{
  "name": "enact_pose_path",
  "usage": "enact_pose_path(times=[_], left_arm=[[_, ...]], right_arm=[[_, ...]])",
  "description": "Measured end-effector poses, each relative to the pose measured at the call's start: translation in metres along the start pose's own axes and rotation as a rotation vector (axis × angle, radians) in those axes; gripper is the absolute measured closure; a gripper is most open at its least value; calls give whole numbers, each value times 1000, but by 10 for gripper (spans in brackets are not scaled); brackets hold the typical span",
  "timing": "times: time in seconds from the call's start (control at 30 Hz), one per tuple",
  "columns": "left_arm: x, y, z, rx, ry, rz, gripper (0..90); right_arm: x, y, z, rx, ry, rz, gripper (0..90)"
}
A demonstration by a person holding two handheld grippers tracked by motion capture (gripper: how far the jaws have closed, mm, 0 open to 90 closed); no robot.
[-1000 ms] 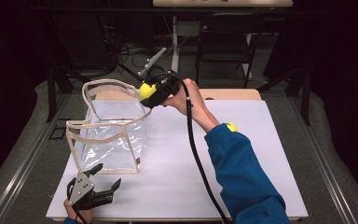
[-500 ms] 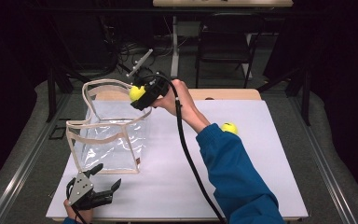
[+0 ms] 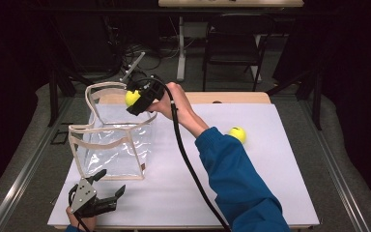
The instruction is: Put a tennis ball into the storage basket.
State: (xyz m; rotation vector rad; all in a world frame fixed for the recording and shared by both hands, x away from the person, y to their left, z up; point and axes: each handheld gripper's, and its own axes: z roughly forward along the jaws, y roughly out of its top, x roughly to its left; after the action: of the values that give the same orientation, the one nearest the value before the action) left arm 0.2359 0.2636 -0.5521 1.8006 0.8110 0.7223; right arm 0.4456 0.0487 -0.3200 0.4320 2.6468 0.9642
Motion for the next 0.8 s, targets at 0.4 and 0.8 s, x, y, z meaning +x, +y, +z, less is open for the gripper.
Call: enact_pose_path(times=[0.4, 0.8], left_arm=[[1, 0, 0, -4, -3, 1, 159], [0, 0, 0, -5, -8, 1, 159]], right_arm=[[3, 5, 16, 18, 15, -9, 258], [4, 6, 33, 44, 34, 6, 257]])
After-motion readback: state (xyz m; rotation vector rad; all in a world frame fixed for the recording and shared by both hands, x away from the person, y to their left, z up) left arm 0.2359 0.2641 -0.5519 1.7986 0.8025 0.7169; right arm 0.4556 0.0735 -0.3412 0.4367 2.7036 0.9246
